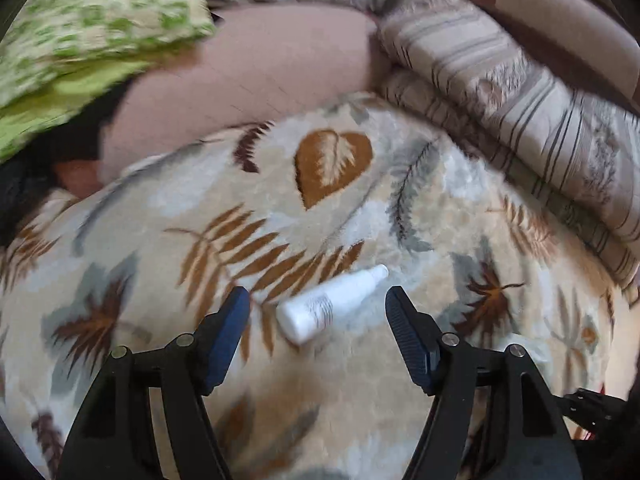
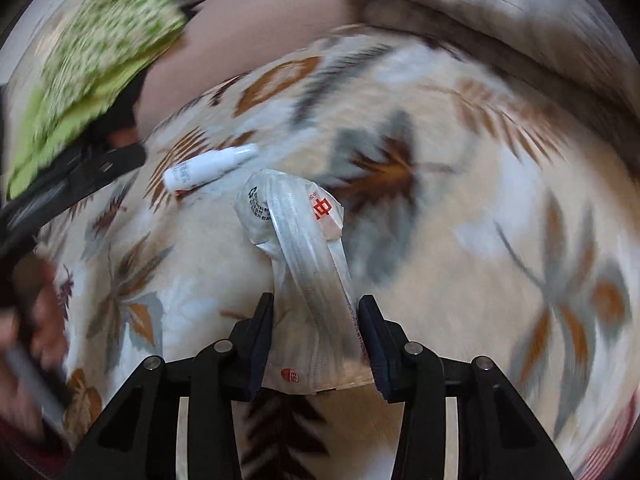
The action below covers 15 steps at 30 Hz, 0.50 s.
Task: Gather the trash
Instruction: 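Grasp the white plastic bag with the right tool while the left tool grasps the white dropper bottle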
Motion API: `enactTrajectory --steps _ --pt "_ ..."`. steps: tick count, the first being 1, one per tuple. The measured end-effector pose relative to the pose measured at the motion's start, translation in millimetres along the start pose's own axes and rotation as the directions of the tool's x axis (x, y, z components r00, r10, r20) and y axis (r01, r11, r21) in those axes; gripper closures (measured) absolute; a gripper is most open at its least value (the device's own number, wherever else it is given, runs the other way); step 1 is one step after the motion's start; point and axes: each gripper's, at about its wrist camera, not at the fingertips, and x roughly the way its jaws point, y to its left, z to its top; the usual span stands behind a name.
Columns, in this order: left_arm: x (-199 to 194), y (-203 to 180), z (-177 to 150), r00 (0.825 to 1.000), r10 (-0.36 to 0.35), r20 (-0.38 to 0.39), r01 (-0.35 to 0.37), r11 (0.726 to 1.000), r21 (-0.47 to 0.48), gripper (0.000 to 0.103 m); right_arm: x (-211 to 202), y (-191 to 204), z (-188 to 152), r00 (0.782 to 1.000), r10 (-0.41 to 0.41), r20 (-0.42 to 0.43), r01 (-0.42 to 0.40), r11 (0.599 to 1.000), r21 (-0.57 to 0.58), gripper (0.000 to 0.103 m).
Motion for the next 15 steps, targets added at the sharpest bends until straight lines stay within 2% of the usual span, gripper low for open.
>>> enactTrajectory --steps 1,4,6,7,9,10,12,15 --pt "14.7 -0.6 4.9 0.998 -0.051 -0.044 0.051 0.999 0.009 0.034 -0.9 -3.8 -2.2 1.000 0.017 0.001 -0.017 1.000 0.017 0.057" --pt "38.9 4.2 9.0 0.984 -0.128 -0.124 0.127 0.992 -0.017 0.034 -4.8 -10.7 2.0 0.997 0.071 0.032 -0.072 0.997 0.033 0.057" --pt "41.4 3.2 4.7 0.980 -0.133 -0.146 0.133 0.991 -0.011 0.035 -4.2 -12.8 4.0 0.995 0.089 0.039 -0.090 0.995 0.043 0.057" --pt "40.5 -0.3 0.9 0.978 -0.133 -0.161 0.136 0.991 0.009 0.043 -2.6 -15.0 6.0 0.995 0.096 0.039 -0.098 0.994 0.044 0.057" --pt "36.9 -9.0 -8.5 0.971 -0.145 -0.189 0.160 0.985 0.070 0.051 0.1 -16.1 9.2 0.995 0.090 0.041 -0.092 0.995 0.044 0.057" --pt "35.0 -14.1 -13.2 0.971 -0.140 -0.193 0.161 0.982 0.095 0.051 -1.3 -18.7 9.1 0.995 0.089 0.043 -0.091 0.995 0.049 0.057" --pt "40.1 -19.2 -17.3 0.974 -0.093 -0.207 0.118 0.987 0.112 0.051 -1.1 -22.1 13.6 0.994 0.096 0.045 -0.099 0.994 0.050 0.057" --pt "52.0 -14.2 -11.1 0.976 -0.070 -0.204 0.076 0.997 0.021 0.051 -3.5 -20.4 16.1 0.994 0.087 0.059 -0.090 0.995 0.034 0.057"
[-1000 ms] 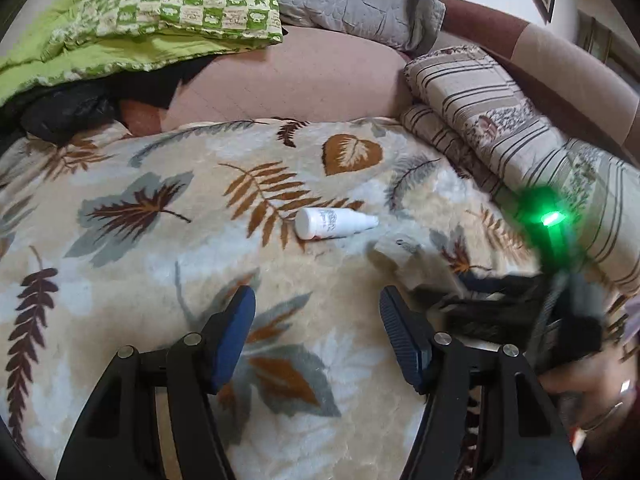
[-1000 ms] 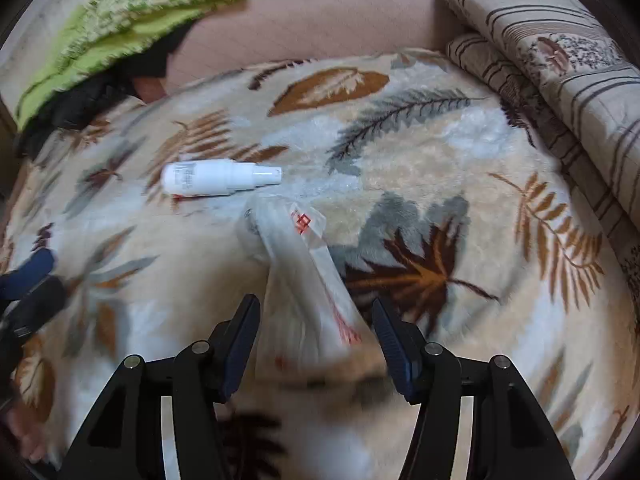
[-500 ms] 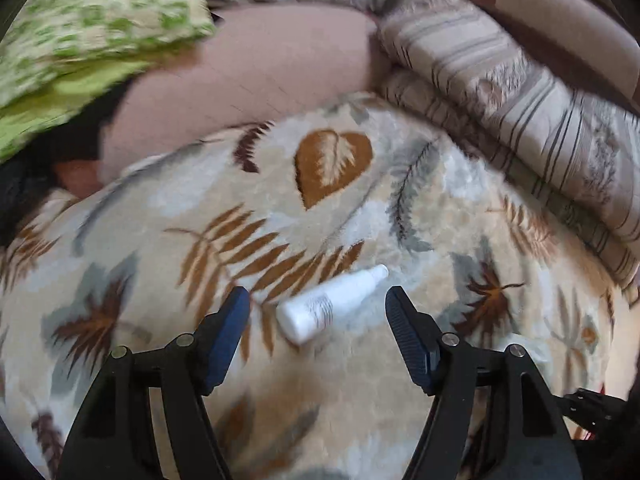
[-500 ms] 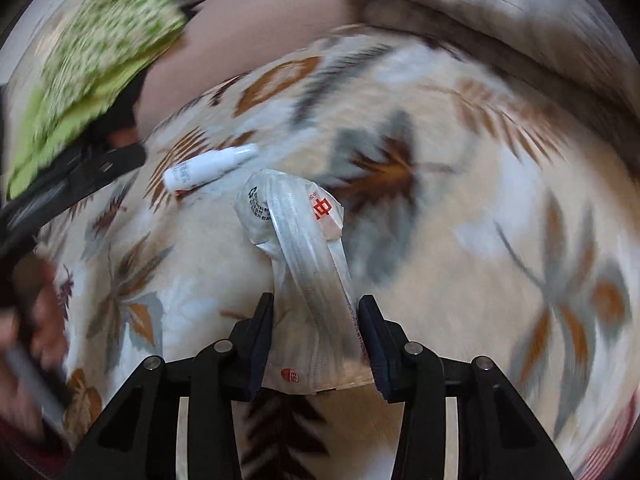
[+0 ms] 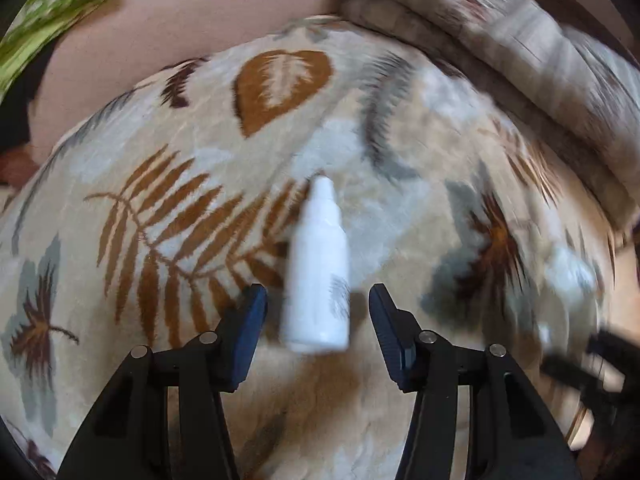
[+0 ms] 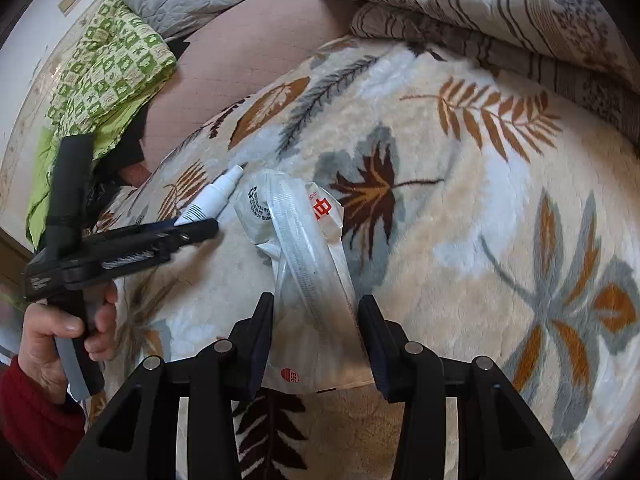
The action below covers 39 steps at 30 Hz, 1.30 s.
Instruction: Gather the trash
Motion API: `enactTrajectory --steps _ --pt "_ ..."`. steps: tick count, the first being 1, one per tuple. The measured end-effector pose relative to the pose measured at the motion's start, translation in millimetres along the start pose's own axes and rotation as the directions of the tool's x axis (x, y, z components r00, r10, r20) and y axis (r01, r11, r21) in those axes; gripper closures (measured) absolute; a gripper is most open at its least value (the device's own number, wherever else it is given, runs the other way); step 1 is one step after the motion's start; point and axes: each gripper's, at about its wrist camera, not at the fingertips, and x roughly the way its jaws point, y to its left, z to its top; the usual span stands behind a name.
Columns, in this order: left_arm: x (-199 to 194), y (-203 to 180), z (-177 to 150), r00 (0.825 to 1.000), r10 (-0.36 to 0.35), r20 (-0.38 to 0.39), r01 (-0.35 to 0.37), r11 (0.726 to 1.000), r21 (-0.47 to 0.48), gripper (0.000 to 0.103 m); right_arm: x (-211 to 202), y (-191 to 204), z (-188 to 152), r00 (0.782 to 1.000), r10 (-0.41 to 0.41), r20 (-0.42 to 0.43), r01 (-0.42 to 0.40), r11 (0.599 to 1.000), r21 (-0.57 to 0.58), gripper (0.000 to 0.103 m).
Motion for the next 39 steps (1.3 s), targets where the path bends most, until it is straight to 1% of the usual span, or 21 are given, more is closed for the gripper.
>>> enactTrajectory --steps 2,4,5,6,7,9,12,15,17,21,24,26,28,30,32,34,36,38,39 --pt "3.5 5.6 7.3 1.000 -0.012 0.004 0.012 0.997 -0.070 0.051 -0.9 2.6 -1.3 1.000 0.002 0.000 -0.002 1.000 -0.004 0.057" --pt "6.8 3.4 11.1 1.000 0.008 0.010 -0.007 0.997 -0.073 0.052 -2.3 3.5 -2.8 1.000 -0.001 0.001 0.001 1.000 -0.012 0.057" --pt "8.4 0.8 11.4 0.999 0.036 0.011 -0.036 0.998 -0.059 0.056 -2.9 3.3 -3.0 1.000 -0.008 0.003 0.008 1.000 -0.015 0.057" --pt "8.1 -2.5 9.2 0.997 0.074 0.017 -0.073 0.996 -0.044 0.067 -3.1 2.2 -2.6 1.000 -0.016 0.005 0.016 1.000 -0.017 0.057" --pt "6.2 -6.0 4.8 0.995 0.095 0.030 -0.094 0.995 -0.030 0.072 -3.0 1.3 -2.2 1.000 -0.020 0.006 0.021 1.000 -0.018 0.057" --pt "-0.1 -4.8 -3.4 0.995 0.085 0.050 -0.083 0.995 -0.050 0.074 -2.3 -0.7 -0.8 0.999 -0.034 0.007 0.034 0.999 -0.020 0.057" --pt "-20.9 2.3 -26.5 0.993 0.067 0.094 -0.054 0.990 -0.130 0.074 -1.6 -0.1 -0.6 0.998 -0.054 0.010 0.055 0.998 -0.030 0.057" --pt "-49.2 1.5 -55.5 0.984 0.085 0.156 -0.056 0.982 -0.178 0.074 -4.2 5.6 -3.1 0.998 -0.054 0.015 0.055 0.997 -0.051 0.057" --pt "-72.7 -4.5 -77.2 0.974 0.109 0.198 -0.070 0.979 -0.193 0.074 -8.9 12.3 -6.9 0.998 -0.060 0.026 0.062 0.995 -0.079 0.057" --pt "-116.3 -22.0 -116.1 0.957 0.140 0.255 -0.086 0.974 -0.212 0.074 -27.5 25.3 -16.5 0.996 -0.065 0.061 0.072 0.990 -0.118 0.057" --pt "-148.3 -39.4 -149.0 0.933 0.185 0.308 -0.120 0.968 -0.220 0.074 -47.4 33.0 -33.1 0.993 -0.063 0.100 0.078 0.984 -0.157 0.057" --pt "-166.7 -49.0 -172.0 0.916 0.216 0.339 -0.137 0.960 -0.243 0.074 -57.7 34.4 -49.1 0.990 -0.073 0.122 0.094 0.979 -0.180 0.057" --pt "-177.7 -56.3 -188.6 0.899 0.252 0.358 -0.159 0.950 -0.269 0.074 -66.0 31.9 -68.9 0.987 -0.082 0.139 0.107 0.977 -0.185 0.057" --pt "-183.1 -63.4 -199.9 0.888 0.273 0.370 -0.175 0.945 -0.278 0.074 -69.8 28.7 -82.7 0.988 -0.080 0.130 0.101 0.980 -0.170 0.057" --pt "-189.3 -70.1 -214.1 0.865 0.315 0.390 -0.214 0.936 -0.280 0.074 -75.7 30.2 -90.6 0.986 -0.082 0.145 0.107 0.978 -0.178 0.057" --pt "-191.5 -70.4 -227.6 0.852 0.335 0.402 -0.224 0.927 -0.300 0.074 -82.3 34.7 -95.9 0.981 -0.084 0.174 0.118 0.974 -0.195 0.057" --pt "-189.4 -68.5 -234.7 0.849 0.350 0.394 -0.238 0.922 -0.306 0.074 -88.5 39.2 -102.8 0.977 -0.074 0.202 0.118 0.970 -0.212 0.057" --pt "-186.8 -63.4 -236.4 0.857 0.354 0.375 -0.241 0.918 -0.314 0.074 -90.7 44.1 -108.6 0.974 -0.073 0.215 0.123 0.966 -0.228 0.057" --pt "-186.8 -60.4 -237.5 0.856 0.358 0.372 -0.240 0.914 -0.328 0.074 -90.7 46.7 -111.0 0.974 -0.067 0.217 0.118 0.965 -0.234 0.057"
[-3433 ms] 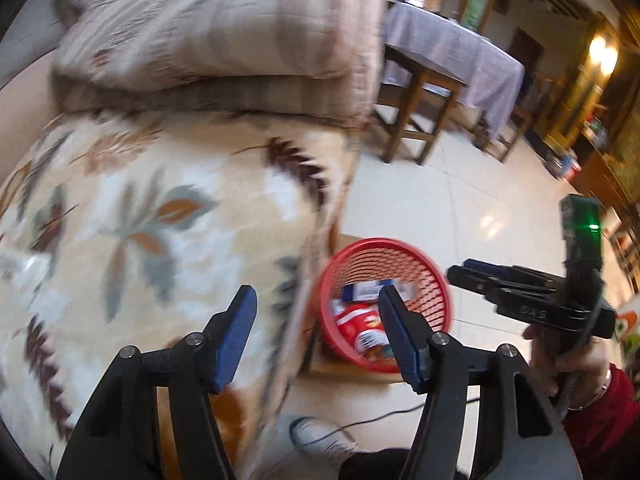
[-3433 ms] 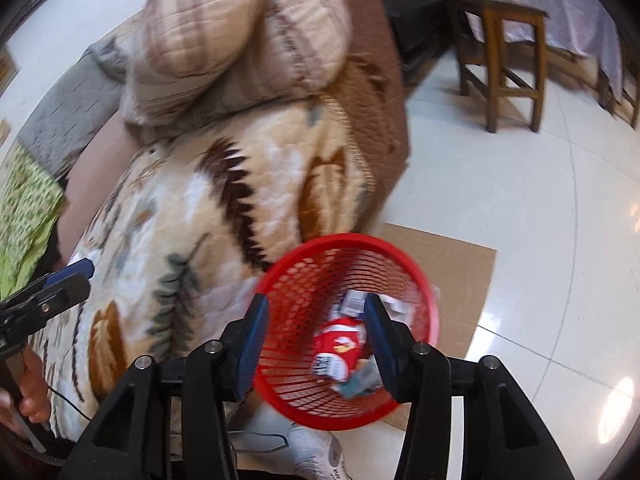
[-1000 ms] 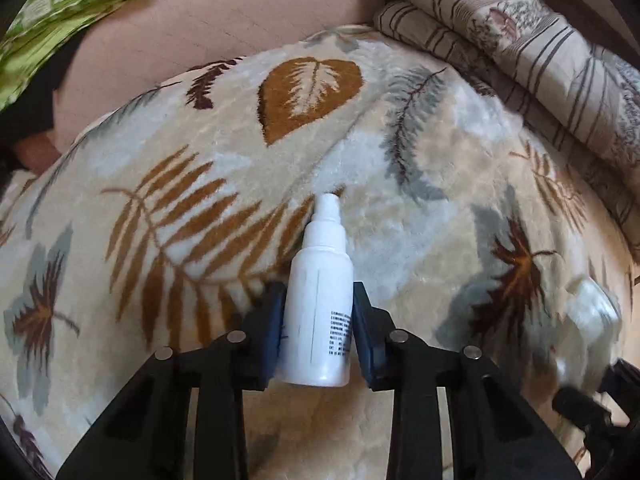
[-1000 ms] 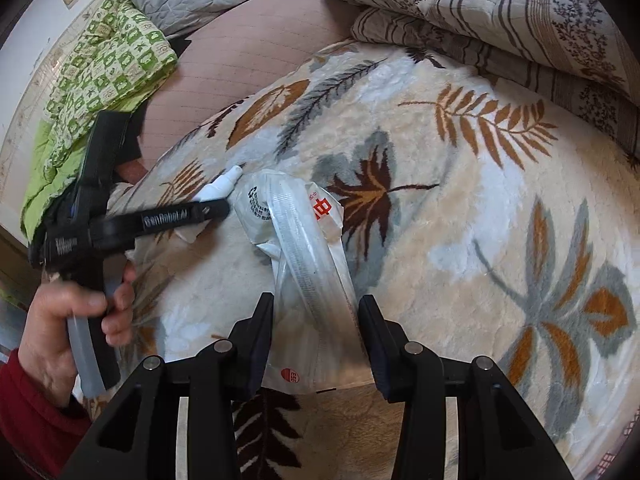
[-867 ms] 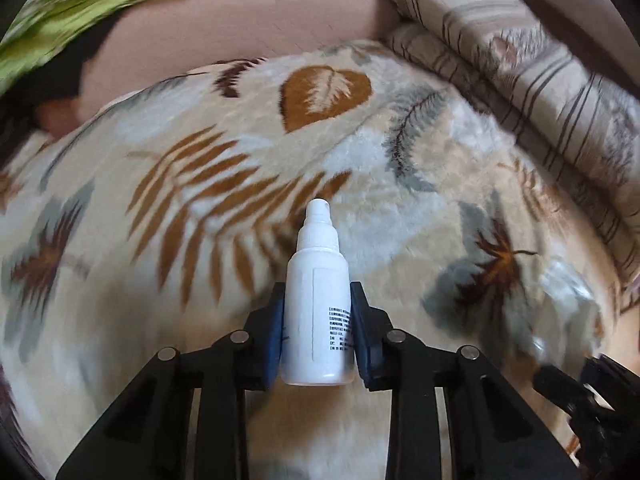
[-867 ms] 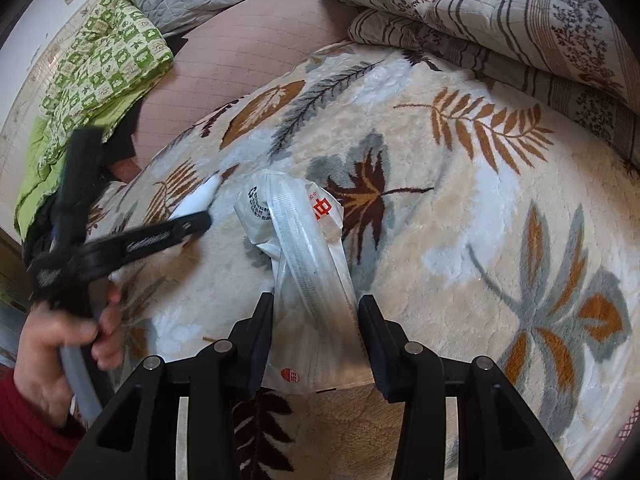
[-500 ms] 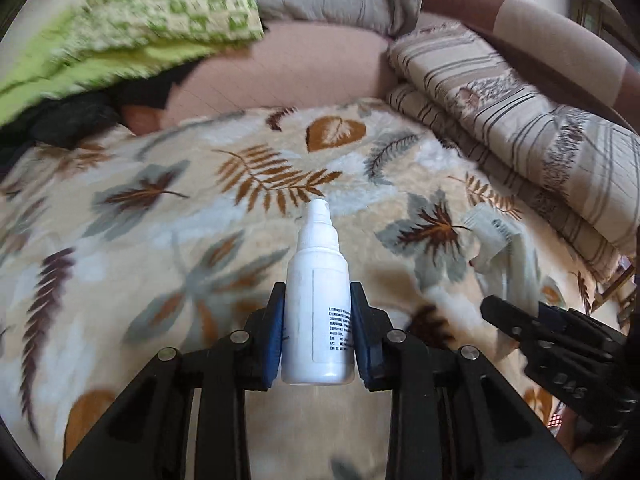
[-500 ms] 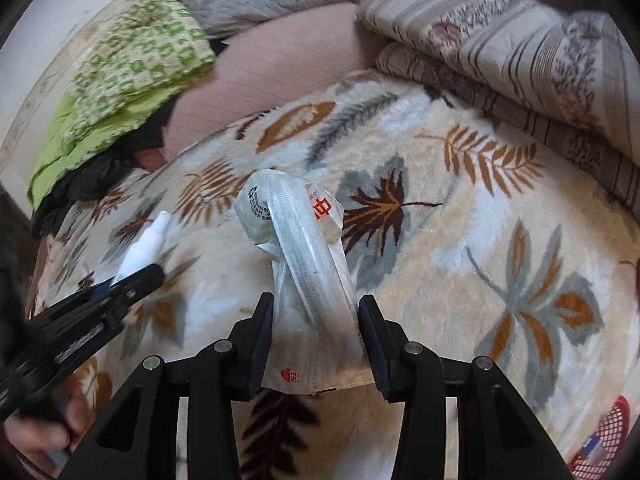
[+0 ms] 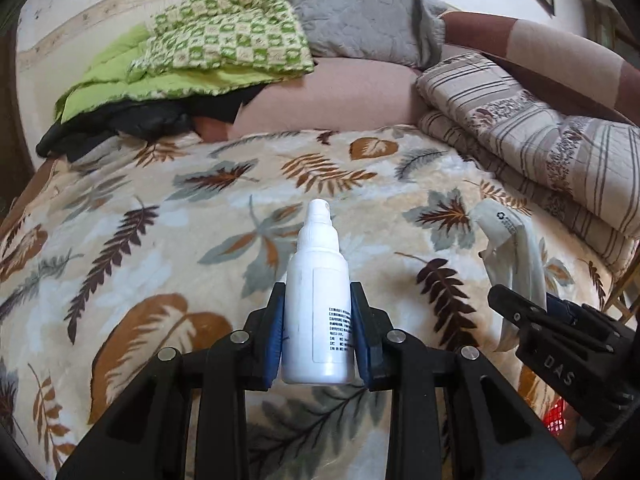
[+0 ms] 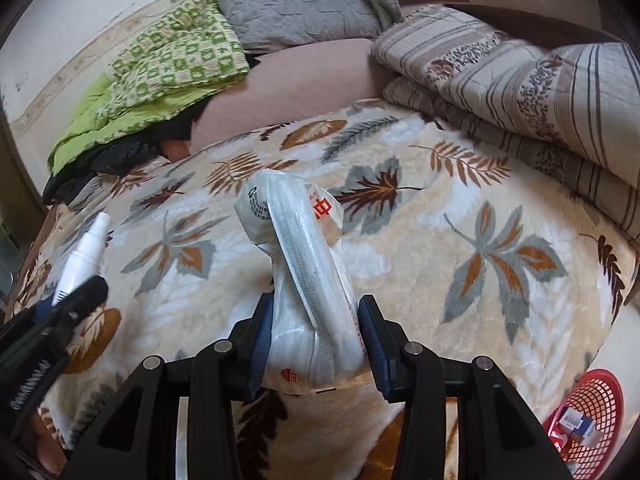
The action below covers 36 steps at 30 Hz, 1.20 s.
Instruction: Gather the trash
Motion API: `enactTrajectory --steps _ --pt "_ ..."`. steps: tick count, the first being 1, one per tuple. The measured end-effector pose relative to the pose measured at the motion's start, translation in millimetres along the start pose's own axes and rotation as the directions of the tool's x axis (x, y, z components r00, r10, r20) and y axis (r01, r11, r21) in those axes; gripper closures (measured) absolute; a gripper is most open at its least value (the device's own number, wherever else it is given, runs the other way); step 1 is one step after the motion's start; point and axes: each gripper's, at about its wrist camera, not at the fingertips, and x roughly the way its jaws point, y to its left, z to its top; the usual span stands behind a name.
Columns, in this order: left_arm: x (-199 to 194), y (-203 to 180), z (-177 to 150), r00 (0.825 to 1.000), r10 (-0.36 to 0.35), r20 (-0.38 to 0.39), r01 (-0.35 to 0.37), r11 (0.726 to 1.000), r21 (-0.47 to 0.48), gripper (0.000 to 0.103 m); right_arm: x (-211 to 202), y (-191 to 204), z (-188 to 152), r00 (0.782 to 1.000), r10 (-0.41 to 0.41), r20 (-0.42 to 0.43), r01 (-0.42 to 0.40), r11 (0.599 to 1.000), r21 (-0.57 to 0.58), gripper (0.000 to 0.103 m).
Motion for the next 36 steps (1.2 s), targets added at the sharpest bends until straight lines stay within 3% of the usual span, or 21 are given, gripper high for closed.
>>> enactTrajectory --steps 15,20,28,36 --pt "2.7 16.6 -5.7 0.996 0.085 0.014 -0.085 0.996 -0.017 0.074 19.6 23.6 -1.9 1.000 0.003 0.023 -0.002 0.998 -0.061 0.057" --pt "10.4 8.1 -8.1 0.998 0.063 0.001 -0.063 0.998 -0.011 0.074 13.0 16.6 -3.0 1.000 -0.001 0.026 0.001 1.000 -0.031 0.057" --pt "5.5 -14.8 -11.1 0.997 0.050 0.055 -0.053 0.997 0.062 0.074 -15.0 -4.7 -7.3 0.997 -0.052 0.061 0.053 0.998 -0.020 0.057" --pt "3.3 -15.3 -11.4 0.997 0.054 0.063 -0.058 0.996 0.064 0.074 -26.5 -14.3 -8.9 0.994 -0.077 0.076 0.078 0.997 -0.004 0.057"
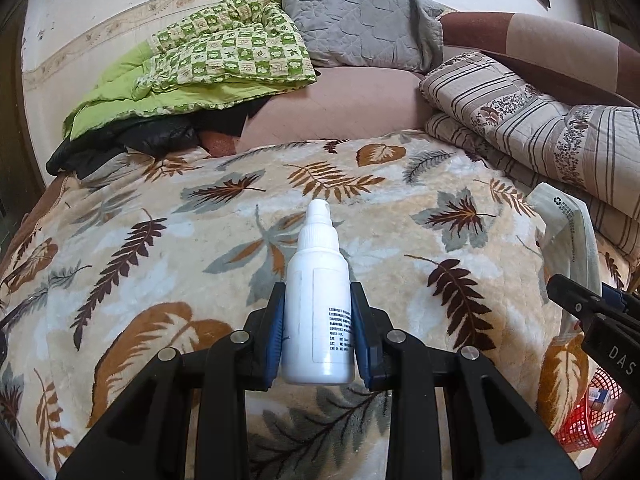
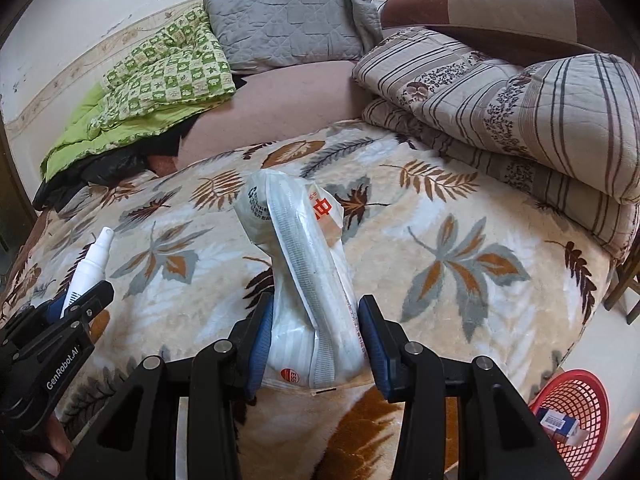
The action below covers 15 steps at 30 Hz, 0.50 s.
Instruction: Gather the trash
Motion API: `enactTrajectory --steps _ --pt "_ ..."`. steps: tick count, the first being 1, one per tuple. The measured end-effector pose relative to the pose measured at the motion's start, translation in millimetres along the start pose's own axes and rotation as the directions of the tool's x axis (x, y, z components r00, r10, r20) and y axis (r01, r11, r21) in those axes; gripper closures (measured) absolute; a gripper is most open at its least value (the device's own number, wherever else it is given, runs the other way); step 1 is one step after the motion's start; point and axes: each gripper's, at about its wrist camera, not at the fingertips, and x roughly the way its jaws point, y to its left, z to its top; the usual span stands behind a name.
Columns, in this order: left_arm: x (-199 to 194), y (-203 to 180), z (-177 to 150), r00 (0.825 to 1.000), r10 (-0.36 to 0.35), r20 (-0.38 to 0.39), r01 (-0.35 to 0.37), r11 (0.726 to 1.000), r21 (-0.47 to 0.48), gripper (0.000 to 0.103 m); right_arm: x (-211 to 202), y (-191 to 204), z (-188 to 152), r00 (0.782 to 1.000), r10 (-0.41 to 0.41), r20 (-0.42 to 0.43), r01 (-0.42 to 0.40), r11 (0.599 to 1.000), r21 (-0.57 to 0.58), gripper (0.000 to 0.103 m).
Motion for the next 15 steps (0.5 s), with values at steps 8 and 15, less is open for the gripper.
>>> enactTrajectory --steps 8,15 --pt "-3.2 -6.7 1.0 1.000 -0.006 0.019 0.006 1.000 0.025 0.074 -2.3 -2.4 -0.4 1.000 -0.005 0.002 0.005 1.000 0.000 0.057" --pt "-2.9 -10.2 2.2 0.999 -0.022 0.027 0.022 0.999 0.029 0.074 -3.4 -2.6 -0.8 1.000 0.001 0.005 -0.001 1.000 -0.001 0.057"
